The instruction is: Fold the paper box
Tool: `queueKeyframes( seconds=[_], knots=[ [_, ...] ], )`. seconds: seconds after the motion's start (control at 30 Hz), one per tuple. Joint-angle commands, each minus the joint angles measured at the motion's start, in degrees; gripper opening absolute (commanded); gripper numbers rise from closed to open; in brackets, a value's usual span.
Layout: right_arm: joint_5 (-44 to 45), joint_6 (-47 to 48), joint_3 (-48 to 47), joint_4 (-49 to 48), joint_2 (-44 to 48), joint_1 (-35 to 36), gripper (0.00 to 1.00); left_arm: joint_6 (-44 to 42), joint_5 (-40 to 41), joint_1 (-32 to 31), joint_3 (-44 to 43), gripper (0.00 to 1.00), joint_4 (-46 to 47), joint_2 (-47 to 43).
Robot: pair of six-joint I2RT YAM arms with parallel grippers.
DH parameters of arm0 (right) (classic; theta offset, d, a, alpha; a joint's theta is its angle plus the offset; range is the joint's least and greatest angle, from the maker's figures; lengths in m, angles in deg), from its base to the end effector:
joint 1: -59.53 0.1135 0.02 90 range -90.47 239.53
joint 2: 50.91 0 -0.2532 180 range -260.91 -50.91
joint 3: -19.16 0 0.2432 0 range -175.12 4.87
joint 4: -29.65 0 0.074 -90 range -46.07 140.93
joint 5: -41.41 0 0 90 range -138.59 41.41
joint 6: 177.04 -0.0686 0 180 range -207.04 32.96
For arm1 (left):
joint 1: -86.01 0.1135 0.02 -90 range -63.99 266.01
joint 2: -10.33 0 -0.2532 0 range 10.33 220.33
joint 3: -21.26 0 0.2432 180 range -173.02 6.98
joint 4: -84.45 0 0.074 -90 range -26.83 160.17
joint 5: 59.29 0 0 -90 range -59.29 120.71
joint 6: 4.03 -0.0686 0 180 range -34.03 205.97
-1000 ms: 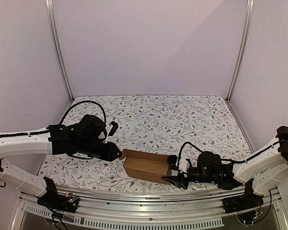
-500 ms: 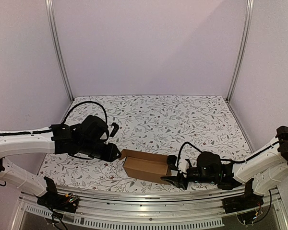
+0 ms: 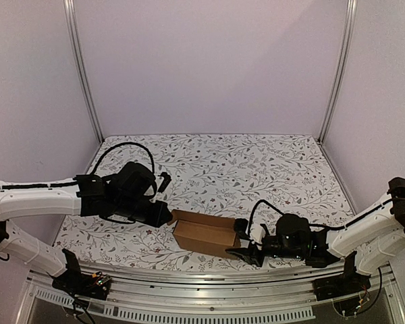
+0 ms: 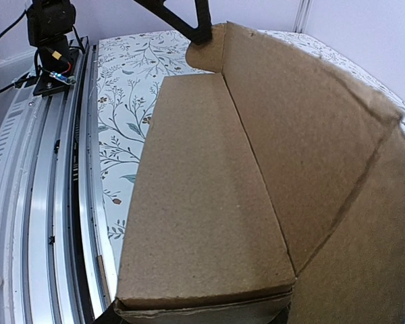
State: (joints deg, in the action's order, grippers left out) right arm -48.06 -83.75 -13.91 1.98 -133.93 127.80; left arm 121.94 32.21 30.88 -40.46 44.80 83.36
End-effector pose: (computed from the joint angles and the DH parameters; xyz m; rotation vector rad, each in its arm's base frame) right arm 0.1034 0.2577 0.1246 -1.1836 1.6531 0.7248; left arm 0.1583 -0.2241 0.1972 0.4169 2.5417 -0.6282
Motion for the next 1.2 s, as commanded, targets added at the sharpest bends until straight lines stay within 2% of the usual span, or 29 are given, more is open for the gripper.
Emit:
queueKeyframes(
  seconds=[0.0,0.2,1.17],
  knots=[
    [1.19,-0.23,-0.81,1.61,-0.99,0.64,0.26,-0.82,-0.6,-0.41,-1.32,0.08,1.02,0.95],
    [1.43,-0.26,-0.92,1.61,-1.39,0.63,0.26,-1.04,-1.06,-0.58,-1.64,0.0,1.39,1.33],
    [3.11,-0.93,-0.99,1.96,-1.62,0.69,0.24,4.15,1.43,-6.67,2.72,0.0,4.27,2.56]
  ],
)
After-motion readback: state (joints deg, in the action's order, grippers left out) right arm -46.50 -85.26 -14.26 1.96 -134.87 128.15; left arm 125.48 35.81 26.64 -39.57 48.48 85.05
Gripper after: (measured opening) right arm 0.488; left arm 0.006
